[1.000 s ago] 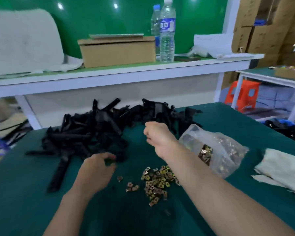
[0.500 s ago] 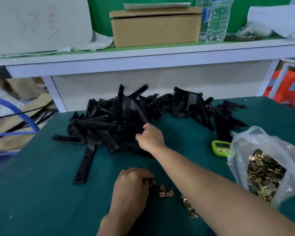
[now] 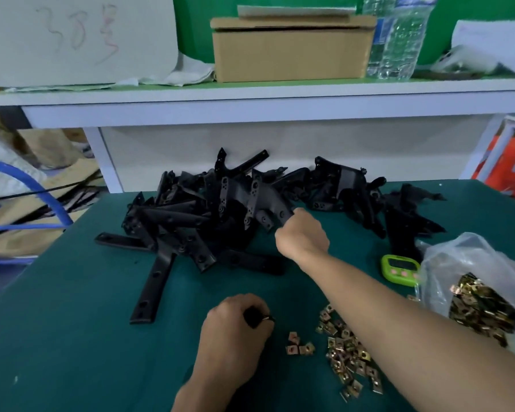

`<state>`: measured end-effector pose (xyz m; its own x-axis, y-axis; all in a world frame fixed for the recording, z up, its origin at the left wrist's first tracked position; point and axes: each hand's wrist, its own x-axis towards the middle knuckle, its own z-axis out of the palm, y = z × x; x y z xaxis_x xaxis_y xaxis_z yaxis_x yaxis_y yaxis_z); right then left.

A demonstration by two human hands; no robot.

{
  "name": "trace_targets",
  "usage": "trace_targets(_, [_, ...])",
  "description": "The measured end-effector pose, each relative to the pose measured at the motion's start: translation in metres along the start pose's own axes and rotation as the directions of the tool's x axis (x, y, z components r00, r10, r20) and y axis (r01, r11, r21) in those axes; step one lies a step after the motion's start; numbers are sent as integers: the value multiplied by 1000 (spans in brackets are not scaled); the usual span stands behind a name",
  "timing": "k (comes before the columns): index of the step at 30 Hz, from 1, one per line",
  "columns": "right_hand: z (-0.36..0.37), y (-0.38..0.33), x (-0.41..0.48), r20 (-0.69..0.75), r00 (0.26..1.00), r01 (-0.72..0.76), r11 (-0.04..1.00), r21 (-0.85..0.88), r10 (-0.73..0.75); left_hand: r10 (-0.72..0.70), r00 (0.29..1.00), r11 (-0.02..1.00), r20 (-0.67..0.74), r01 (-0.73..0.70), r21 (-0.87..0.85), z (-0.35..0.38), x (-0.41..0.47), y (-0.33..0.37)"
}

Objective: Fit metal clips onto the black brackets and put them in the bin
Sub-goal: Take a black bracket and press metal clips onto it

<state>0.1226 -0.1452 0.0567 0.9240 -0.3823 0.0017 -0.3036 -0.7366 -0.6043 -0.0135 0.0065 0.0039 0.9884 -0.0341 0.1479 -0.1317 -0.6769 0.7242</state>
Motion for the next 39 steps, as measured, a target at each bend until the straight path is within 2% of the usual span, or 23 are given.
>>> trace_targets(2, [-17, 14, -25, 23, 1000, 5, 980, 198, -10, -24, 1000, 1000, -6, 24, 12, 2, 4, -3])
trace_targets(5, [-39, 52, -70, 2, 999, 33, 948, 315, -35, 8, 1000, 997, -10, -8, 71, 7, 1, -1])
trace_targets(8, [-51, 85, -109, -29, 999, 45, 968, 248, -39, 124, 990, 982, -72, -111, 155, 9, -3, 2])
trace_targets(12, [-58, 116, -127, -183, 980, 100, 986, 132, -75, 253, 967, 953, -39, -242, 181, 11, -11, 16])
trace_targets(15, [-62, 130, -124, -273, 952, 170, 980, 104, -136, 352, 932, 923, 85, -361, 134, 23, -27, 33])
trace_targets(18, [-59, 139, -121, -206, 951, 237, 972, 0, -232, 439, 863, 859, 252, -485, 163, 35, -40, 43])
trace_targets(20, [-56, 144, -122, -138, 951, 267, 959, -92, -278, 436, 864, 861, 252, -482, 163, 38, -39, 44])
trace_targets(23, [-57, 148, -123, -156, 919, 343, 929, -142, -363, 420, 885, 871, 199, -455, 184, 37, -36, 44])
trace_targets(27, [-60, 149, -118, -192, 920, 330, 940, -85, -340, 424, 895, 862, 140, -446, 240, 37, -34, 41])
trace_targets(29, [-58, 150, -116, -194, 931, 296, 950, -96, -310, 469, 875, 826, 122, -483, 290, 36, -31, 42])
trace_targets(33, [-51, 154, -112, -159, 945, 276, 958, -73, -285, 485, 855, 786, 185, -518, 337, 40, -29, 48])
trace_targets(39, [-46, 157, -113, -123, 940, 302, 945, -128, -317, 407, 872, 868, 270, -462, 183, 40, -27, 40])
